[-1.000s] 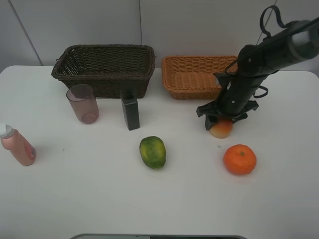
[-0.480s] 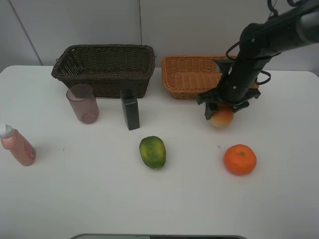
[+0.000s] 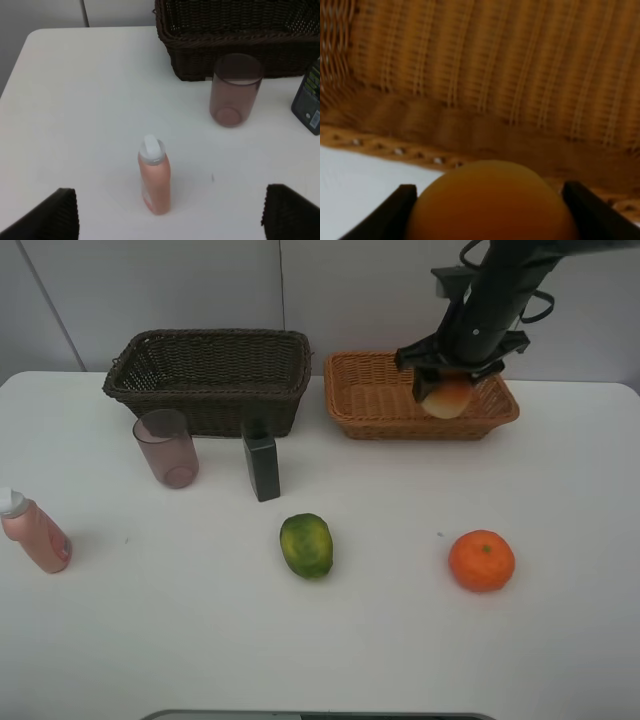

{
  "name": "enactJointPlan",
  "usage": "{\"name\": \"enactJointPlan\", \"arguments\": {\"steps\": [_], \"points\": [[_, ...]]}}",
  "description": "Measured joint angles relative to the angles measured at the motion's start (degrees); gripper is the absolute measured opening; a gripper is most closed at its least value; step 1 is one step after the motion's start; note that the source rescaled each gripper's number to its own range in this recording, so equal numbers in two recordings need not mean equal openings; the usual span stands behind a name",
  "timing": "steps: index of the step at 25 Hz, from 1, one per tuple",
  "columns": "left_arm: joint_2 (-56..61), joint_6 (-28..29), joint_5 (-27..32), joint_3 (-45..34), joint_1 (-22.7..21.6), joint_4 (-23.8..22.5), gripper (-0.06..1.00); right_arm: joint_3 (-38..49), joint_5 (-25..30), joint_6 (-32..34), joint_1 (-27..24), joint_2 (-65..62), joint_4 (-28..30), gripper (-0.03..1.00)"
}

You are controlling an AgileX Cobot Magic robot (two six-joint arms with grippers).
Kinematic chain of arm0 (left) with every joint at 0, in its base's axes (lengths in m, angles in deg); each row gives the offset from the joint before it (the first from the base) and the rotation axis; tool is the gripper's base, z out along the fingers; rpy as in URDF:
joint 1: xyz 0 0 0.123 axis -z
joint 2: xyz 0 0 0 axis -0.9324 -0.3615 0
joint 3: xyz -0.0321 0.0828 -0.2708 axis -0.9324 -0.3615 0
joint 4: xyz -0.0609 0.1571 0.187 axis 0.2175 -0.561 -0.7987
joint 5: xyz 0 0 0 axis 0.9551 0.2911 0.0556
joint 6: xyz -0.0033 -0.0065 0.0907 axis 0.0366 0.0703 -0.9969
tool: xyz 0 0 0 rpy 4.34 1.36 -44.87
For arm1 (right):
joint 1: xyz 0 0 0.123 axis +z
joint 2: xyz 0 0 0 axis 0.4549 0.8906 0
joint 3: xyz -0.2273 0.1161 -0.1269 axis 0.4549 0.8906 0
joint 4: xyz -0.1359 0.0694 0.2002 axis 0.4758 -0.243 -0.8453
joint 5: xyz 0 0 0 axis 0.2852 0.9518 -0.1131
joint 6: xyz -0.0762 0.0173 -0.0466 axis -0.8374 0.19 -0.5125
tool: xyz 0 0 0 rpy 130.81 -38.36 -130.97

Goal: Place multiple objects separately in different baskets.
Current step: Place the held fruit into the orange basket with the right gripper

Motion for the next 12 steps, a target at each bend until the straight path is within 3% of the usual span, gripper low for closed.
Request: {"name": "enactJointPlan", "arguments": {"steps": [7,12], "points": [[0.0,0.0,0.0,0.0,0.0,0.0,0.94,-2.21,-10.74,0.0,-3.09,0.44,0.9,0.0],[0.0,0.0,0.0,0.0,0.0,0.0,0.94,-2.77,-14.34,0.0,-4.85,4.07,1.02,0.0]]}}
